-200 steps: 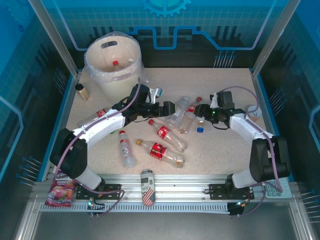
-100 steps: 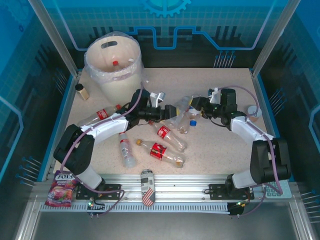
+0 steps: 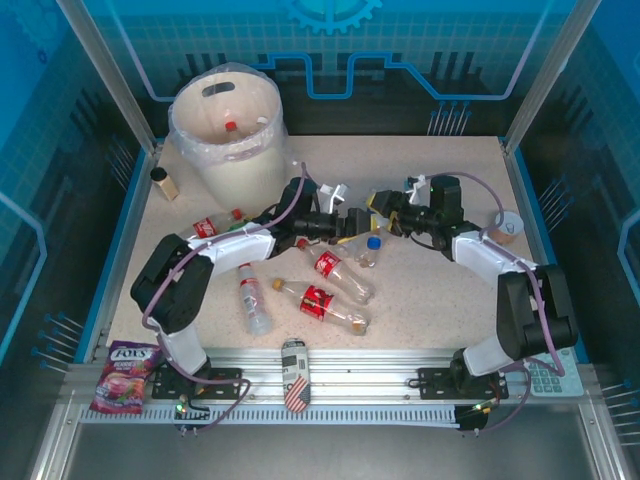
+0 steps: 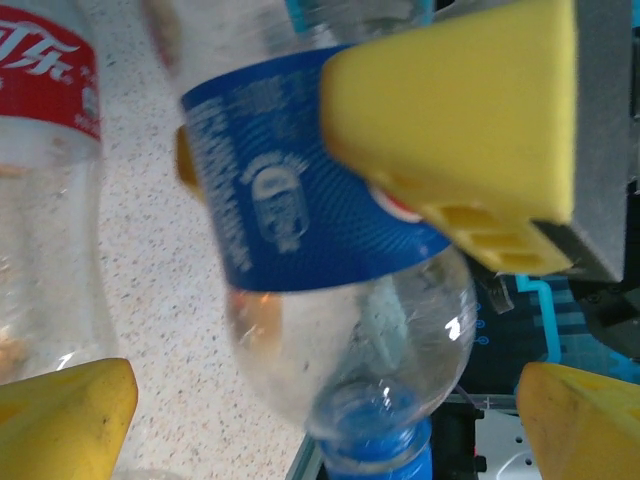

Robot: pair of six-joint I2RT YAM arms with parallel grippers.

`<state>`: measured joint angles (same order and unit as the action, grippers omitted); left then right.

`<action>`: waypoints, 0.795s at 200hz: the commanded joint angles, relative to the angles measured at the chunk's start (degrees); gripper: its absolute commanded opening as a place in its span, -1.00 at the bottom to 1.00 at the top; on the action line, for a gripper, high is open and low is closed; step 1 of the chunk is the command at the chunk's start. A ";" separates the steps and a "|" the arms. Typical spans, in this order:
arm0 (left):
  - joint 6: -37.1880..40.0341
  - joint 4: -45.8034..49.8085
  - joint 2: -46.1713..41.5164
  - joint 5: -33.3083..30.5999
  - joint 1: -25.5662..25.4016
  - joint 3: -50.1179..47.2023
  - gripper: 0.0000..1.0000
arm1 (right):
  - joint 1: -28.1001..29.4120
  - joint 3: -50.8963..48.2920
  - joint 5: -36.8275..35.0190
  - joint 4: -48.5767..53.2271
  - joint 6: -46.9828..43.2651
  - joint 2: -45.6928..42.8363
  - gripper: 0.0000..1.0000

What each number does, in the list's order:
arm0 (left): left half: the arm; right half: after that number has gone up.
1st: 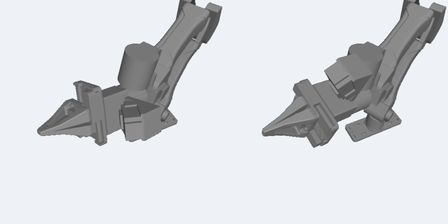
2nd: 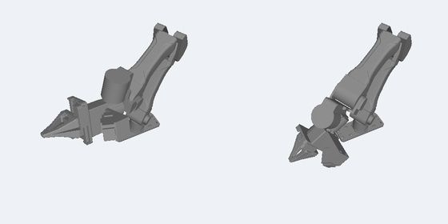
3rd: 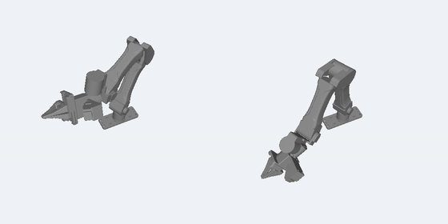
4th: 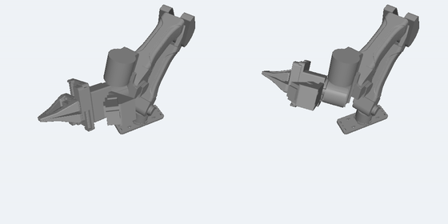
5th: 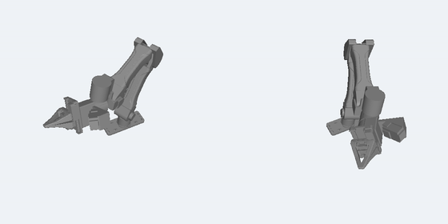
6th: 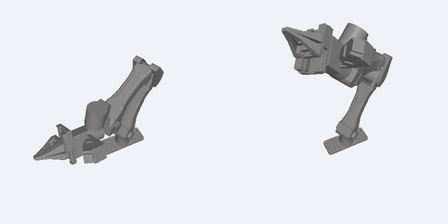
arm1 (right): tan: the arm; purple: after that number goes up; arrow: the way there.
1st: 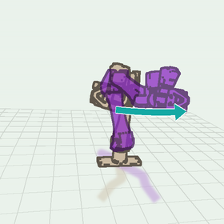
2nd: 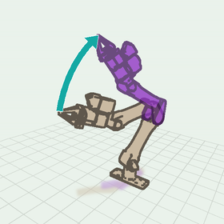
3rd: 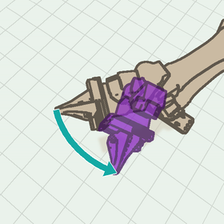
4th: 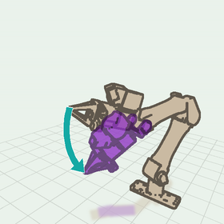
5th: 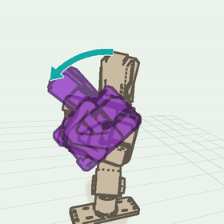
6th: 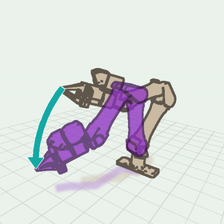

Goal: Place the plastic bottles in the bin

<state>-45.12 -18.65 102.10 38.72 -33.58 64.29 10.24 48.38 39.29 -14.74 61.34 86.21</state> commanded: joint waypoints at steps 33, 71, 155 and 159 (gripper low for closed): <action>-3.01 -6.10 3.09 1.64 -1.63 2.07 0.81 | 1.59 -0.46 1.46 -7.46 5.42 1.63 0.23; -3.75 -6.97 3.39 1.07 -1.66 2.24 0.52 | 2.19 -0.78 1.41 -7.85 5.82 1.83 0.24; -3.11 -5.42 2.94 0.48 -1.50 2.32 0.21 | 1.29 0.73 1.29 0.37 0.73 -0.37 0.63; -2.98 -5.15 2.86 0.48 -1.45 2.33 0.21 | 0.93 0.89 1.12 1.45 0.36 -0.70 0.66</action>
<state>-49.21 -23.83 104.99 39.05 -35.00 65.21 11.62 47.77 39.70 -18.83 64.97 87.55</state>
